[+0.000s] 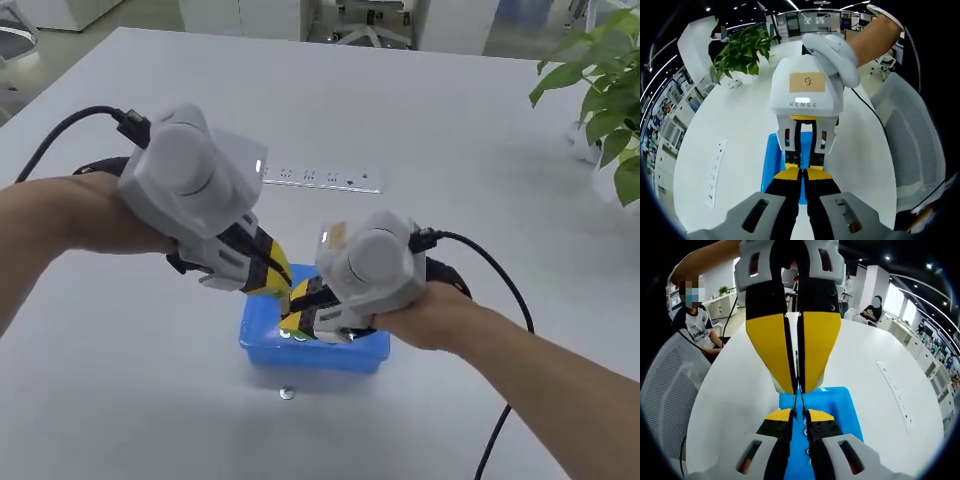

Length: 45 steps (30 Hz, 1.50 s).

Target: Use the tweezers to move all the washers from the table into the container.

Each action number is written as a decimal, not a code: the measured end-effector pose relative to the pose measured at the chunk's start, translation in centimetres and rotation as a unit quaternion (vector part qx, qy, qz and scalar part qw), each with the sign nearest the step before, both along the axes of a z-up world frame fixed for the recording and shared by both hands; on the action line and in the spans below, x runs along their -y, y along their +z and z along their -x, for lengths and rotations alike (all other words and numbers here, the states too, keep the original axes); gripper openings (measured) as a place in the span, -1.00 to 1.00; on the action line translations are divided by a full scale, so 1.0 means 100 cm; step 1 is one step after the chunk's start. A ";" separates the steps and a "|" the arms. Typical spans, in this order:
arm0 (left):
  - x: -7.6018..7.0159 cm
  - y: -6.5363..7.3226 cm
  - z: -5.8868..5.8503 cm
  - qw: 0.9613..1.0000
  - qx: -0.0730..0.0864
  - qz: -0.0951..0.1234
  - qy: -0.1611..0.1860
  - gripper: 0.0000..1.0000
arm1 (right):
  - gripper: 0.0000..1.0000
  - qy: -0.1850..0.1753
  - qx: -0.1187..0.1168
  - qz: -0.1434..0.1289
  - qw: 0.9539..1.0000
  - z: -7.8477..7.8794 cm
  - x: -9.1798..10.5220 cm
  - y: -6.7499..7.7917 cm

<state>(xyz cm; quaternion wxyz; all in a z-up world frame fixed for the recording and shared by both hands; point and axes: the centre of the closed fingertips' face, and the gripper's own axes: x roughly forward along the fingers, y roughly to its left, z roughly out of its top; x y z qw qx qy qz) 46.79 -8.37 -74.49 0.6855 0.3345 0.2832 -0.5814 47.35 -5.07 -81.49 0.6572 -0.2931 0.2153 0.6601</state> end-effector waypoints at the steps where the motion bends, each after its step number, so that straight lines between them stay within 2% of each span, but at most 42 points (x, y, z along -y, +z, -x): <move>1: 0.000 0.001 0.001 1.000 0.001 0.000 -0.001 -0.89 | -0.76 0.000 0.001 0.000 1.000 0.002 0.001 0.001; 10: 0.006 0.002 0.014 1.000 0.002 -0.003 -0.011 -0.89 | -0.76 -0.008 0.002 -0.002 1.000 0.014 0.007 0.003; 16: 0.010 0.000 0.025 1.000 -0.002 0.003 -0.016 -0.89 | -0.75 -0.014 0.007 -0.002 1.000 0.019 0.011 0.003; 30: 0.010 0.011 0.025 1.000 0.013 0.005 -0.017 -0.89 | -0.75 -0.016 0.020 -0.008 1.000 0.022 0.011 0.015; 40: 0.012 0.012 0.036 1.000 0.012 0.004 -0.020 -0.89 | -0.75 -0.018 0.019 -0.012 1.000 0.034 0.012 0.015; 45: 0.013 0.007 0.044 1.000 0.009 0.006 -0.021 -0.89 | -0.75 -0.017 0.018 -0.010 1.000 0.041 0.014 0.011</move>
